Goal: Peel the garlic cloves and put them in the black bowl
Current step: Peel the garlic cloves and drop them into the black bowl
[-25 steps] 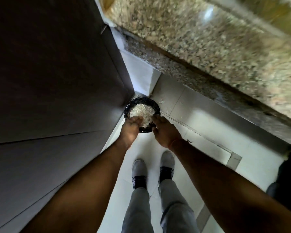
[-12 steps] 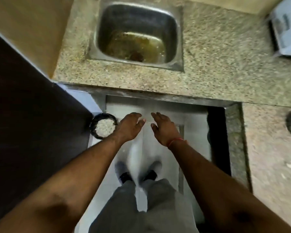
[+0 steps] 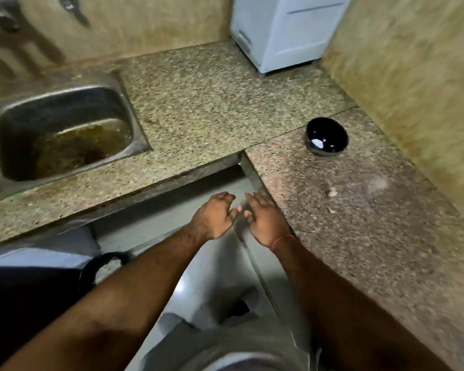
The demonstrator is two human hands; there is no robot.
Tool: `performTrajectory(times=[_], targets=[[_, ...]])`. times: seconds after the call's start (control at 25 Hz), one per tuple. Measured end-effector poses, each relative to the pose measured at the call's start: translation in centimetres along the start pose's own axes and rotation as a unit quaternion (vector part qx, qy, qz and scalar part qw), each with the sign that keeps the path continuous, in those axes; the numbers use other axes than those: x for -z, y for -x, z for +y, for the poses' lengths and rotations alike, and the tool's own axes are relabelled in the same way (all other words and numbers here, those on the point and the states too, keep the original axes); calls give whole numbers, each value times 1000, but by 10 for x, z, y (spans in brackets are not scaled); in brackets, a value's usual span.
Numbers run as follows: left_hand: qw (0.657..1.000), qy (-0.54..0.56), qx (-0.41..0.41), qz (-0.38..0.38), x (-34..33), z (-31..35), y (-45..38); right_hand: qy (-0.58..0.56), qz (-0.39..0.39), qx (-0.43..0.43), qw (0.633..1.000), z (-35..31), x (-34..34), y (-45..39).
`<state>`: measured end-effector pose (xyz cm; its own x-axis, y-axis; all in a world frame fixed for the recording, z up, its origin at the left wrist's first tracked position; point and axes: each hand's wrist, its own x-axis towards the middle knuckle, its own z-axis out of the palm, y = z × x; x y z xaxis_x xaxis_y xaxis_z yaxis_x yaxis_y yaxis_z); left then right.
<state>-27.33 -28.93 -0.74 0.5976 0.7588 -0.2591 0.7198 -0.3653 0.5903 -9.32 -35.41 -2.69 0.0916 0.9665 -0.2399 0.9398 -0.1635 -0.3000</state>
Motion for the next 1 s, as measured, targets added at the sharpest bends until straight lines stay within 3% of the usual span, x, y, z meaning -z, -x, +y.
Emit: performTrajectory(times=[0.16,0.32,0.52,0.68,0.76,1.0], targets=[[995,-36,-67,-62,-37,100,-65,-18,31,-86,996,110,36,23],[986,-64,-119,-96,-71,132,-110,-51,39,-103,993,153,47,35],[973,-120,-80,-182,-100,201,-139,-65,52,-175,981,221,59,49],[963,-157,-21,-219,-119,196,-158,-54,45,-215,974,239,61,36],[968,-165,-47,-185,-123,190,-165,-55,48,-224,972,241,56,29],[961,-180,-111,-179,-111,184,-205,-63,65,-250,964,248,47,10]])
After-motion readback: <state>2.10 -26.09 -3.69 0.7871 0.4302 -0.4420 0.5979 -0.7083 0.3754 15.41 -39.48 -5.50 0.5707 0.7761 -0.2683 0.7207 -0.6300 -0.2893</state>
